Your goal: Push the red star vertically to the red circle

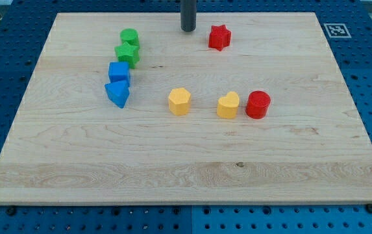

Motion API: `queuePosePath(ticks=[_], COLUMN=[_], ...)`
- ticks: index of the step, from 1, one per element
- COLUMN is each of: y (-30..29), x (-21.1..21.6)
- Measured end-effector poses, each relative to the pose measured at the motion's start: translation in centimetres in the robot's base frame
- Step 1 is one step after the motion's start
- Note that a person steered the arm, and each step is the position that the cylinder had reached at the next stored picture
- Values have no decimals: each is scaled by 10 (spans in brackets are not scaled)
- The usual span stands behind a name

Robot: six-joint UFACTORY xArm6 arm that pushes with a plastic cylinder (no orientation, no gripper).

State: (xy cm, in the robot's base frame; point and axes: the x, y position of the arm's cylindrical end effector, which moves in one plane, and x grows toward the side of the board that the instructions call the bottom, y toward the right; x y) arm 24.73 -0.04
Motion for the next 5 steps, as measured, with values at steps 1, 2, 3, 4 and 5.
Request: queuePosePath(ticks=[1, 2, 3, 4, 5], y=[22, 73, 125, 135, 127], x=[13, 26, 31, 46, 72])
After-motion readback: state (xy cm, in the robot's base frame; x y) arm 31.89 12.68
